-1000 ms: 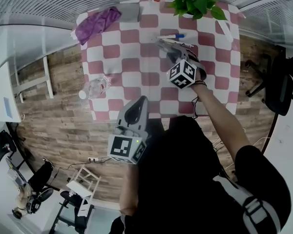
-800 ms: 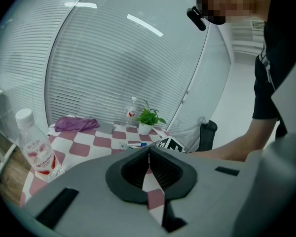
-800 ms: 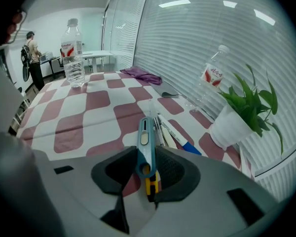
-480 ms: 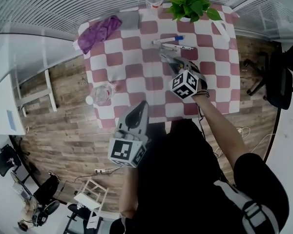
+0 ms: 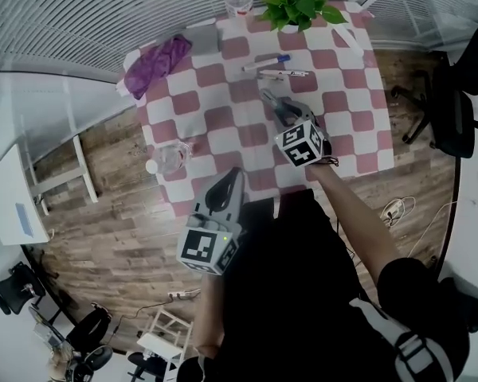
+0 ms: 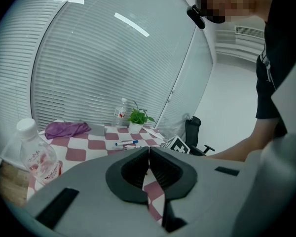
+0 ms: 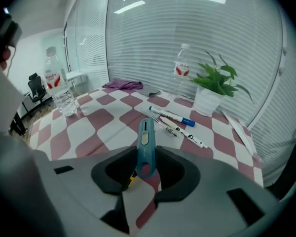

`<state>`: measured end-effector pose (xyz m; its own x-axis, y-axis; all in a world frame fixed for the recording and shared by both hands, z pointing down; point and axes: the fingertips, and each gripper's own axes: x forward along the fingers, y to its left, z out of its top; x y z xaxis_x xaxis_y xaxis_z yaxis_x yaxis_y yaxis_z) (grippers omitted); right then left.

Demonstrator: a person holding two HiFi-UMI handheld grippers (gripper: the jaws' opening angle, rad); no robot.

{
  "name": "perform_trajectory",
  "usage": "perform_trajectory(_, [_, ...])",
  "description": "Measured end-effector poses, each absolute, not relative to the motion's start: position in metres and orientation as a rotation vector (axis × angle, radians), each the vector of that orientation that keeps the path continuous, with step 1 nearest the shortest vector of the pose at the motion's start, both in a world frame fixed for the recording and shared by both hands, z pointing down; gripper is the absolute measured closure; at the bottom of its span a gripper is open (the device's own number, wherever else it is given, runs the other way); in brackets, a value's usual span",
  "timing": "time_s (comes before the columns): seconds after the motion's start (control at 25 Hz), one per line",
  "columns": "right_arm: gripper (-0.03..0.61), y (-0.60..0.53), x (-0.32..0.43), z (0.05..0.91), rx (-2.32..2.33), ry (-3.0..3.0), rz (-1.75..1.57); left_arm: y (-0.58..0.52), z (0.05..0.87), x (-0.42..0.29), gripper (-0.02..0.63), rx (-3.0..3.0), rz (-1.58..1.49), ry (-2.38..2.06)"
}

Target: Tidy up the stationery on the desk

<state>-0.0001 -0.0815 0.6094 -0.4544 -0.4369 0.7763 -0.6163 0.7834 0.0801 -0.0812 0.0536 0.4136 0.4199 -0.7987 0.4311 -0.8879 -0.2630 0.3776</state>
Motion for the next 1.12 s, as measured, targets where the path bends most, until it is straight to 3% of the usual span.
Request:
perform_trajectory(0.52, [0.437,-0.043,0.000,0.607,1.045,-2.170,0.942,0.083,0.415,-0.091,0.580,2.162,0.199,-1.369])
perform_trajectory(1.12, [0.437,-0.007,-0.016,0.599,0.953,-2.211,0.962,0.082,0.489,-0.067,0.578,2.196,0.474,-1.247])
